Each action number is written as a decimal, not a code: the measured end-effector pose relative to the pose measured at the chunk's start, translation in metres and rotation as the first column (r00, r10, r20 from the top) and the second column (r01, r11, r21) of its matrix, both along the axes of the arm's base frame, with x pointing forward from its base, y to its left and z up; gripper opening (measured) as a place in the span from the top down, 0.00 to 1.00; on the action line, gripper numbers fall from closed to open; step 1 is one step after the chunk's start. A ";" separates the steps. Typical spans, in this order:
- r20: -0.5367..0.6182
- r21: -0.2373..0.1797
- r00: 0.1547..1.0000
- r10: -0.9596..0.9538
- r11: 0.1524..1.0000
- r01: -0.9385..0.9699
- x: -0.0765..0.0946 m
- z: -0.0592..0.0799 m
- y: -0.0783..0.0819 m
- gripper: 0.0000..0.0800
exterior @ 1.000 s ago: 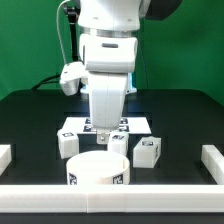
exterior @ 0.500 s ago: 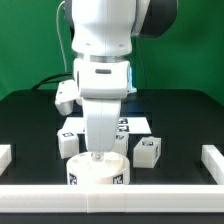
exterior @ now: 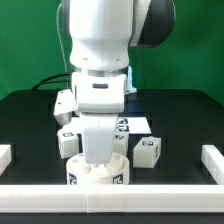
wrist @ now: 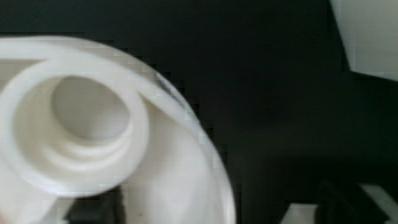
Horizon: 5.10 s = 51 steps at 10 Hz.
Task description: Assemble stool
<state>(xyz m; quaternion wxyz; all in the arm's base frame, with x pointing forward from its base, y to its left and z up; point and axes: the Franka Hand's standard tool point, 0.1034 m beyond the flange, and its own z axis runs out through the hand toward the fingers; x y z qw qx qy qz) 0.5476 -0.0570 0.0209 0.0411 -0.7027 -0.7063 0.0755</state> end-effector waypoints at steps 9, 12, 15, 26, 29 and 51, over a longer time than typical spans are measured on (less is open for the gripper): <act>0.001 0.000 1.000 0.000 1.000 0.000 0.000 0.000 0.000 0.96; 0.002 0.000 1.000 0.001 1.000 -0.001 0.001 0.001 0.001 0.96; 0.018 0.013 0.999 0.048 0.999 -0.048 0.021 0.007 0.031 0.96; 0.011 0.018 0.999 -0.040 0.999 0.040 0.028 0.002 0.125 0.96; 0.015 0.018 0.997 -0.074 0.997 0.073 0.029 0.002 0.141 0.96; 0.141 -0.045 0.809 -0.570 0.813 0.581 0.036 0.047 0.060 0.19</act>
Offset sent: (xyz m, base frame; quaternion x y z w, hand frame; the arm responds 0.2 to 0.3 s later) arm 0.0000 0.0000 0.0000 0.0000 0.0000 0.0000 1.0000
